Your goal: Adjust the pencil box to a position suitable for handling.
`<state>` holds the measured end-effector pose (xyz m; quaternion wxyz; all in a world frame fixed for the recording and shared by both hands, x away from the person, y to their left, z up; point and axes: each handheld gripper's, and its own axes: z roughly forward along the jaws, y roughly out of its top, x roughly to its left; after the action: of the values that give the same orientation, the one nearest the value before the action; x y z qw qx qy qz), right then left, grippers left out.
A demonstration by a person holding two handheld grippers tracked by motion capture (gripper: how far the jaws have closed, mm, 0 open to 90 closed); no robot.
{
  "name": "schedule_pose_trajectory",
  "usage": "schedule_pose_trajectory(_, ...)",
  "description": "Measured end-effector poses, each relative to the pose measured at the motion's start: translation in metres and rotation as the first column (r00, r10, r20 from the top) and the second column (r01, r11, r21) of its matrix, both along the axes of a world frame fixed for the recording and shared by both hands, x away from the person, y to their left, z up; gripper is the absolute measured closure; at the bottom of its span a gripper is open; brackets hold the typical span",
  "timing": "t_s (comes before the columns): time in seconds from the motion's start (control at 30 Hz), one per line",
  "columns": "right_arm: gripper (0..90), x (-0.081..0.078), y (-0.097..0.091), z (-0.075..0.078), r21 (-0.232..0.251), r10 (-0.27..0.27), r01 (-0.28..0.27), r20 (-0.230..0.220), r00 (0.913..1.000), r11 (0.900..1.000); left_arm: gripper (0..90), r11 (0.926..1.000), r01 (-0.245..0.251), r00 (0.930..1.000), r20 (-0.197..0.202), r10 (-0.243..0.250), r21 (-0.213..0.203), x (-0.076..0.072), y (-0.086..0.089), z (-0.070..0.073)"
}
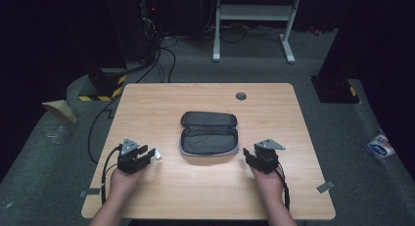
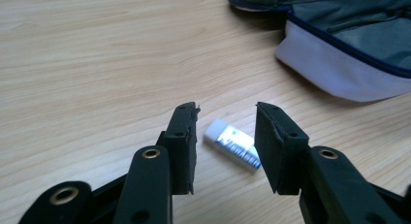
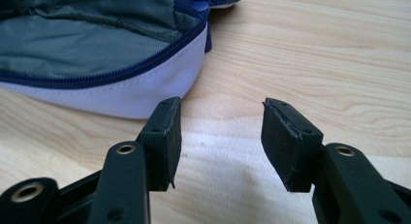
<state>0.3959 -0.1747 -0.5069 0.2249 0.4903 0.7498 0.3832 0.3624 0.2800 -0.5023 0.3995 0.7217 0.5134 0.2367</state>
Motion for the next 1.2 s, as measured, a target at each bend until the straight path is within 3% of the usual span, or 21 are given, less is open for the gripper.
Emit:
schedule_pose_trajectory(0.2,46.5,-0.013,-0.009,-0.003,-0.021,0.004,-0.004,0.000,1.0000,0.9998,60.6,0.9995,0.000,0.9998,-0.021,0.001,0.031,-0.006,0.011,-0.005)
schedule_pose_trajectory(0.4,41.4,-0.032,-0.021,-0.008,-0.066,0.017,-0.019,-0.031,0.9994,0.9977,57.1,0.9987,-0.005,0.9986,-0.053,0.008,0.050,-0.015,0.016,-0.010)
schedule_pose_trajectory(0.47,40.0,-0.042,-0.023,-0.011,-0.101,0.026,-0.029,-0.030,0.9992,0.9945,56.4,0.9984,0.004,0.9972,-0.075,0.000,0.057,-0.018,0.016,-0.011)
schedule_pose_trajectory(0.53,39.6,-0.046,-0.024,-0.015,-0.120,0.028,-0.032,-0.041,0.9988,0.9922,58.9,0.9977,0.016,0.9974,-0.072,-0.011,0.066,-0.019,0.014,-0.011)
schedule_pose_trajectory(0.6,39.3,-0.046,-0.026,-0.016,-0.111,0.028,-0.033,-0.053,0.9982,0.9933,62.6,0.9982,0.019,0.9975,-0.070,-0.015,0.057,-0.019,0.012,-0.011)
schedule_pose_trajectory(0.87,39.4,-0.045,-0.025,-0.016,-0.096,0.029,-0.036,-0.066,0.9974,0.9947,62.6,0.9959,0.067,0.9953,-0.074,-0.063,0.061,-0.012,-0.002,-0.012)
schedule_pose_trajectory(1.2,40.9,-0.044,-0.024,-0.016,-0.094,0.031,-0.037,-0.065,0.9974,0.9949,53.8,0.9984,0.052,0.9945,-0.092,-0.050,0.021,0.003,-0.014,-0.019)
